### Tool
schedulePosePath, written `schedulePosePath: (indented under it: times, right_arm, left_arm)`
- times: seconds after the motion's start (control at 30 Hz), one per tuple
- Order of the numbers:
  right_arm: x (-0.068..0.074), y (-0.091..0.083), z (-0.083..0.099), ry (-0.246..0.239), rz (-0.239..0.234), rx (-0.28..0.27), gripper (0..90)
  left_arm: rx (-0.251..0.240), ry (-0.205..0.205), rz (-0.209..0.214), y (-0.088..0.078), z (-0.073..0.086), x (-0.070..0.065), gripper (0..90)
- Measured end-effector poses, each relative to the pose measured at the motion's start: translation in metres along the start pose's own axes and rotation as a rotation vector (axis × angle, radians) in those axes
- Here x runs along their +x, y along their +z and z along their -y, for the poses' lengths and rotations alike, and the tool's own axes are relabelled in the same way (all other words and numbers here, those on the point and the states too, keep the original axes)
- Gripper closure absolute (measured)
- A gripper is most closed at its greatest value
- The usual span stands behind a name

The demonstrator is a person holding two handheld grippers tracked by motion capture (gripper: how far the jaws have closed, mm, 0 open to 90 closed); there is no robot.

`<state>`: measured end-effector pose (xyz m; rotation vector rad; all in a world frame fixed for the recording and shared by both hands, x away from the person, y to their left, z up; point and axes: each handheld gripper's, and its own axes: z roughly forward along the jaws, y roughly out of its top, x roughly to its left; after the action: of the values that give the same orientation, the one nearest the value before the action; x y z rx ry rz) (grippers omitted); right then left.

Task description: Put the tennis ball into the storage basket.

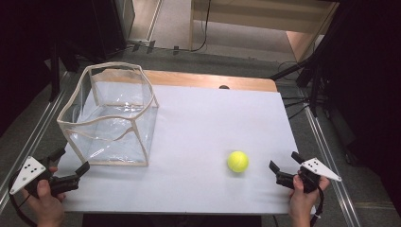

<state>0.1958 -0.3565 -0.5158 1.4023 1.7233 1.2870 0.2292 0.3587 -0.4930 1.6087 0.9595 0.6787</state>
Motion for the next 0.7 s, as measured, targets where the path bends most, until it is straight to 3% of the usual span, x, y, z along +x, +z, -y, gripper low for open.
schedulePosePath:
  times: [0.13,0.3,0.5,0.7]
  right_arm:
    - [0.001,-0.002,-0.001,0.000,-0.003,-0.002,0.0]
    - [0.004,-0.004,-0.006,-0.038,-0.009,0.010,0.0]
    - [0.014,-0.007,-0.022,-0.078,-0.039,0.013,0.0]
    - [0.026,-0.003,-0.038,-0.114,-0.078,0.054,0.0]
  left_arm:
    - [-0.001,0.003,-0.001,0.000,0.000,0.000,0.0]
    - [0.008,0.021,-0.007,0.001,0.000,-0.001,0.0]
    - [0.008,0.025,-0.009,0.001,0.000,-0.002,0.0]
    - [0.020,0.035,-0.014,0.003,0.000,-0.004,0.0]
